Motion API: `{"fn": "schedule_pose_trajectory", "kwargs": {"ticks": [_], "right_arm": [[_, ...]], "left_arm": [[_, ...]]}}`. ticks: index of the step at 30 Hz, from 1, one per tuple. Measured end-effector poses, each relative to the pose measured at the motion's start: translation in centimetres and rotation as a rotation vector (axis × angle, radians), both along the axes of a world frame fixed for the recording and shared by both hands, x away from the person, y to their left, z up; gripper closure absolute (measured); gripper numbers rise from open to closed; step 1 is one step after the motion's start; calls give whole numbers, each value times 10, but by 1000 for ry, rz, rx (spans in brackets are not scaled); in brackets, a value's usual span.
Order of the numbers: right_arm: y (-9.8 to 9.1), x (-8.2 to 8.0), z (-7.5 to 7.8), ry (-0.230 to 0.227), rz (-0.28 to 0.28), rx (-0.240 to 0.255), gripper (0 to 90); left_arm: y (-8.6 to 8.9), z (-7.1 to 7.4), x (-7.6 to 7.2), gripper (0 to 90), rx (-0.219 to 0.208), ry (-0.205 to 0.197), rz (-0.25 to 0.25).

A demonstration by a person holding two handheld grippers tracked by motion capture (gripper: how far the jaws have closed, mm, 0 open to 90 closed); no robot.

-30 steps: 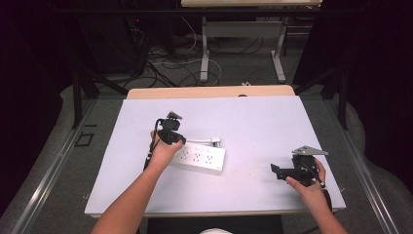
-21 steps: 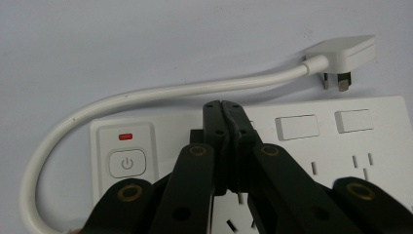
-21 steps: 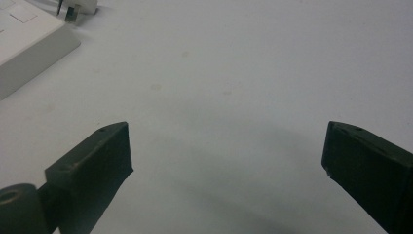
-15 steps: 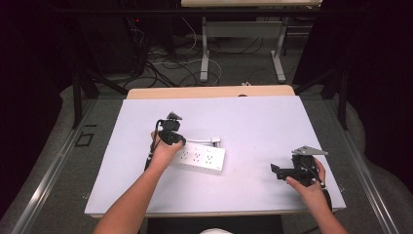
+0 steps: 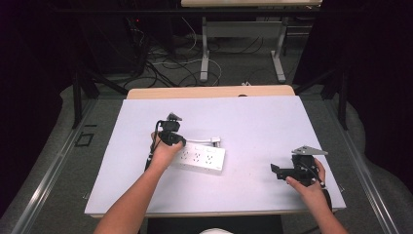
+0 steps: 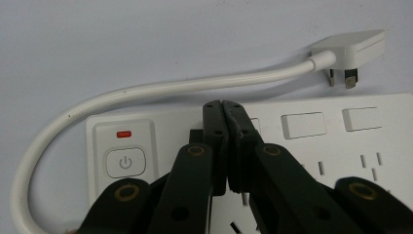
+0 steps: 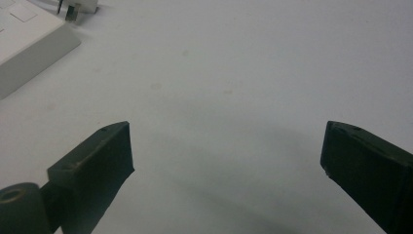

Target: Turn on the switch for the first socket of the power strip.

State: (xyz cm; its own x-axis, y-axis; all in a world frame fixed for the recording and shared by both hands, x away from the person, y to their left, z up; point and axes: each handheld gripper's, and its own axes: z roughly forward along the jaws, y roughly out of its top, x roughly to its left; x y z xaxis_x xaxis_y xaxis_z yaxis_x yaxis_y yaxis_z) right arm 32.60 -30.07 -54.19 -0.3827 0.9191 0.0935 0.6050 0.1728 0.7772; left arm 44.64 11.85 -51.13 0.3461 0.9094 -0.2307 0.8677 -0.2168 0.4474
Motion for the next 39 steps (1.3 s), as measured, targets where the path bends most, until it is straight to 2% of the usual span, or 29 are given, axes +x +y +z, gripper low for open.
{"fn": "schedule_pose_trajectory", "kwargs": {"ticks": [4,7,11,25,39], "right_arm": [[0,1,0,1,5,5,45],[1,1,0,2,7,4,45],[1,1,0,4,6,5,46],[1,1,-1,3,8,6,47],[1,1,0,5,8,5,47]], "left_arm": [[0,-1,0,885,14,-1,0],[1,-1,0,877,1,0,0],[0,-1,-1,879,11,-12,-7],[1,-1,-1,889,11,-8,-7],[0,-5,-4,900,20,-40,-4]]}}
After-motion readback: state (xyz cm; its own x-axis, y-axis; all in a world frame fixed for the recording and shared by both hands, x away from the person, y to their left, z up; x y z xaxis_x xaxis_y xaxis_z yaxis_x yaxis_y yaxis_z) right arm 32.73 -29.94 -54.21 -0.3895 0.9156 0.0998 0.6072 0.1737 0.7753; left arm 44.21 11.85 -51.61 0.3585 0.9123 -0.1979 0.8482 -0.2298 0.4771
